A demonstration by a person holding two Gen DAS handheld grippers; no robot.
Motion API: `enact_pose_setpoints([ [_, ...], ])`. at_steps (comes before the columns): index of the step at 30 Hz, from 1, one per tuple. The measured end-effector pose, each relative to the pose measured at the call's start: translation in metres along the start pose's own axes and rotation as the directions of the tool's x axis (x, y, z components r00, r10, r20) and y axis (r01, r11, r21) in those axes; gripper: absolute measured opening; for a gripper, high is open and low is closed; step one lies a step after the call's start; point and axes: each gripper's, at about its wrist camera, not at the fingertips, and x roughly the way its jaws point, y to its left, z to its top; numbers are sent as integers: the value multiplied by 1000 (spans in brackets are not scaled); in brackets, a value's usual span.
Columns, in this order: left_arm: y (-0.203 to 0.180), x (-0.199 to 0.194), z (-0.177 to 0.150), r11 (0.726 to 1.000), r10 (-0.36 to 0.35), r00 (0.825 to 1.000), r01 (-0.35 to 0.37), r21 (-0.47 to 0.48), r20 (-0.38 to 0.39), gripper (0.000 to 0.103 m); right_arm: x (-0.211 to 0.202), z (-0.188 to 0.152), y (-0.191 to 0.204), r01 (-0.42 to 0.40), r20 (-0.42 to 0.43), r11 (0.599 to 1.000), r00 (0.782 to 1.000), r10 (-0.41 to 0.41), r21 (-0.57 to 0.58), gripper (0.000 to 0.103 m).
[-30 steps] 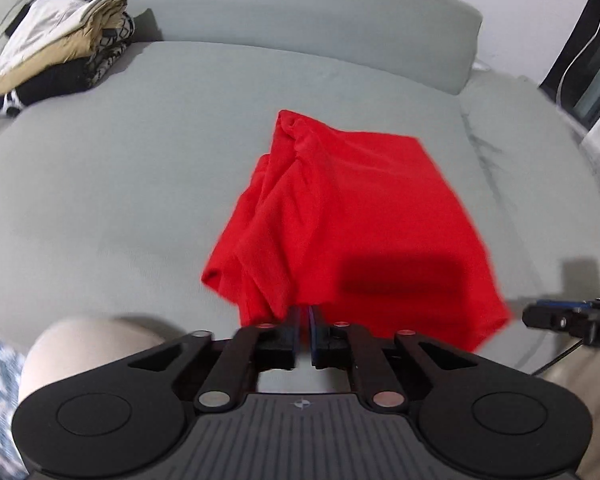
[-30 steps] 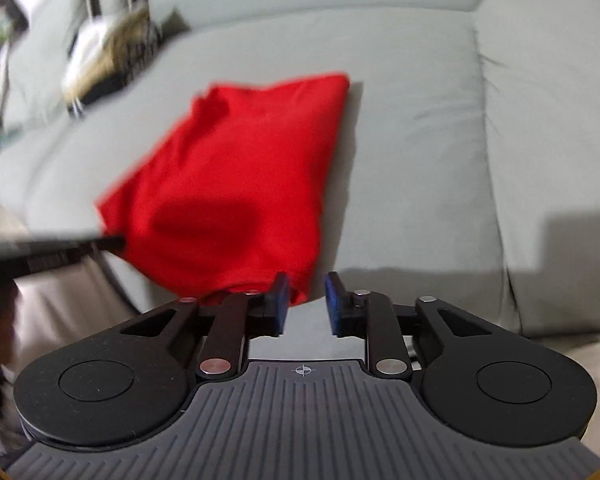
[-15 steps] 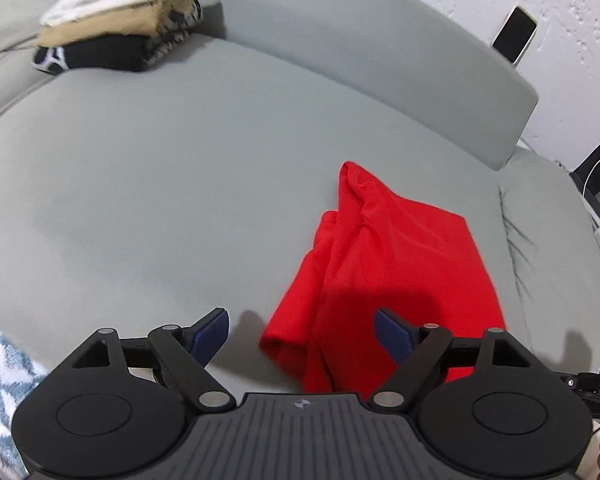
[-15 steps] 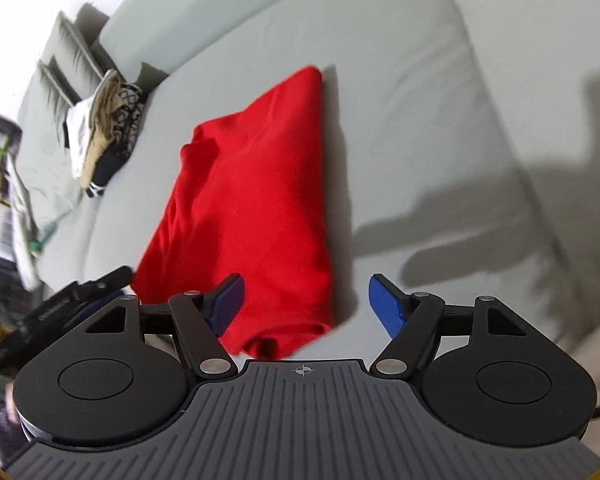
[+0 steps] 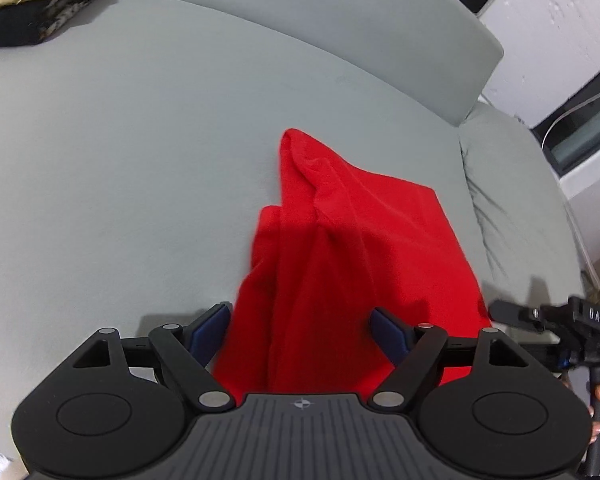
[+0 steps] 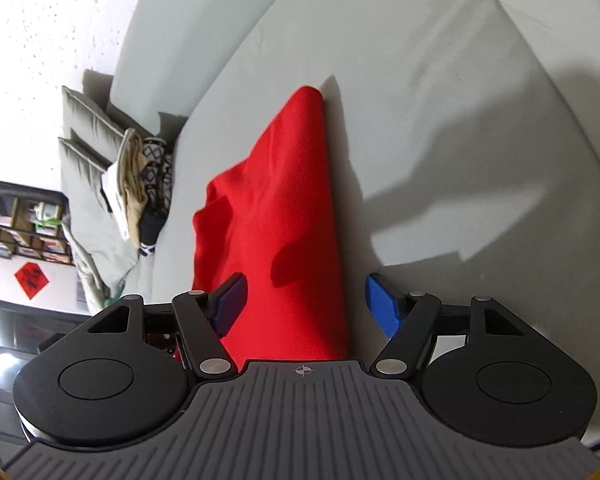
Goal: Fold clothes
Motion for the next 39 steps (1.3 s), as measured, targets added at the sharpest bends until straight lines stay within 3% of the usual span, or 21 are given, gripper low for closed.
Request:
enact_pose_setpoints([
  [3, -13, 9, 0, 997, 54, 999, -54, 46, 5, 69, 17, -1, 19, 58, 19, 994, 998, -56, -96, 70],
  [4, -18, 12, 0, 995, 74, 997, -75, 61, 10, 65, 23, -2, 26, 87, 34, 988, 996, -84, -128, 64],
  [5, -22, 11, 0, 995, 76, 997, -77, 69, 14, 49, 29, -2, 32, 121, 51, 981, 992, -114, -155, 56],
  [6, -30, 11, 0, 993, 86, 996, -88, 81, 18, 33, 33, -2, 38, 166, 71, 972, 985, -156, -165, 36],
  [7, -38, 10, 1, 991, 97, 995, -99, 92, 22, 23, 35, -3, 43, 196, 86, 965, 979, -183, -177, 31],
  [9, -67, 5, -1, 960, 176, 982, -185, 210, 62, 20, 30, -8, 56, 241, 124, 948, 968, -219, -209, 24],
  [12, -109, -5, -2, 907, 225, 966, -255, 335, 126, 19, 7, -17, 75, 296, 196, 921, 948, -250, -254, 22],
  [15, -145, -12, 3, 910, 156, 977, -198, 364, 142, 19, -31, -19, 87, 370, 286, 888, 913, -292, -273, 22],
  [18, -181, -13, 11, 911, 68, 984, -128, 393, 162, 19, -79, -6, 86, 412, 359, 880, 879, -315, -236, 22],
  [23, -236, 17, 20, 909, -62, 988, -3, 416, 143, 19, -145, 13, 73, 544, 520, 819, 760, -389, -182, 22],
  [29, -311, 81, 10, 872, -110, 989, 50, 487, 95, 19, -193, 35, 29, 627, 596, 778, 638, -488, -34, 22],
  [34, -361, 117, 8, 826, -210, 974, 133, 548, 81, 19, -235, 40, -21, 636, 639, 762, 540, -548, 117, 22],
  [35, -368, 125, 8, 819, -220, 973, 142, 555, 75, 19, -242, 42, -32, 630, 639, 763, 528, -559, 147, 22],
  [36, -374, 134, 7, 813, -228, 971, 151, 562, 68, 23, -245, 46, -44, 620, 623, 766, 535, -571, 169, 23],
  [37, -379, 149, 8, 817, -178, 983, 126, 563, 38, 27, -247, 51, -56, 612, 602, 767, 545, -584, 191, 30],
  [38, -385, 164, 8, 819, -127, 992, 100, 565, 8, 37, -247, 57, -71, 613, 557, 762, 566, -608, 209, 40],
  [39, -388, 175, 9, 820, -66, 998, 64, 569, -18, 47, -248, 61, -82, 611, 512, 757, 585, -629, 232, 56],
])
